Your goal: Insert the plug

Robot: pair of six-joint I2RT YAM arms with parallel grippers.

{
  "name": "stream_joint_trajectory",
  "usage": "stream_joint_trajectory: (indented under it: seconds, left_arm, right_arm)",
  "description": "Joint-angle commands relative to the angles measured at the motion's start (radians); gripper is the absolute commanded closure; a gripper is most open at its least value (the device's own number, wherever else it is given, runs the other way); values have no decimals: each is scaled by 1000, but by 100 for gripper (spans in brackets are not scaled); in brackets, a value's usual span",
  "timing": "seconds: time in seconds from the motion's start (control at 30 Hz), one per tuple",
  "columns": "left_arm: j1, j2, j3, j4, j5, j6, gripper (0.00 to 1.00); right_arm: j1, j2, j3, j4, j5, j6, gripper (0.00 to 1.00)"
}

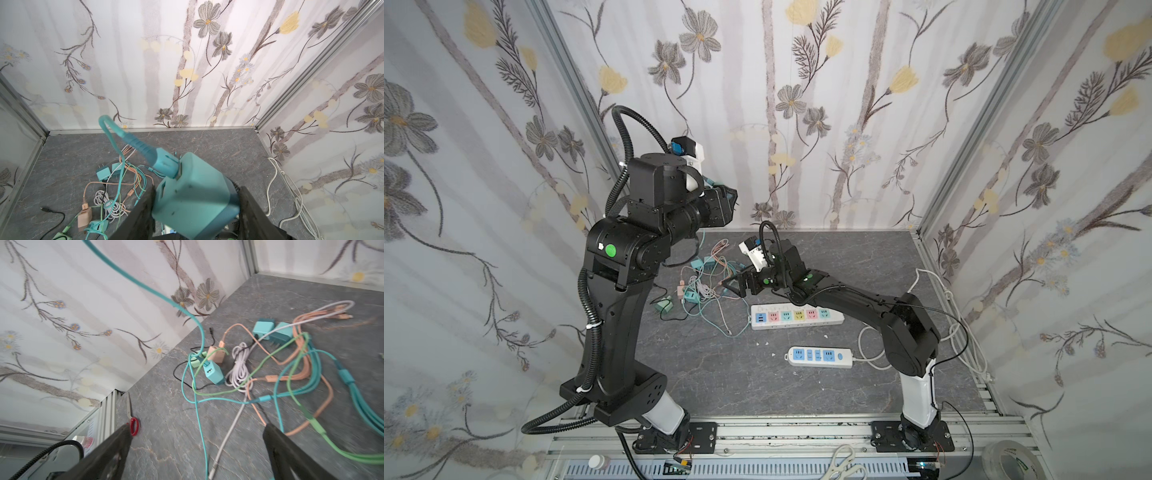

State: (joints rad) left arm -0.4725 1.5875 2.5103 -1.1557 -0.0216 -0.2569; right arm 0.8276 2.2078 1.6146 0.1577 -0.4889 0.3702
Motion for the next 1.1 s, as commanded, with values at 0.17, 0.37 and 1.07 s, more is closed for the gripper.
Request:
stream_joint_trajectory:
  seconds: [0.17, 0.37, 1.07]
  left_arm:
    - [2, -72, -9, 42, 48, 1, 76]
    - [5, -142, -88, 68, 31, -15, 75]
    - [38, -381, -438, 56, -392, -22, 74]
  right_arm:
    - [69, 240, 242, 185, 3, 204, 1]
    - [99, 406, 431, 287, -13, 315, 3]
    - [30, 178, 817, -115, 242, 108, 100]
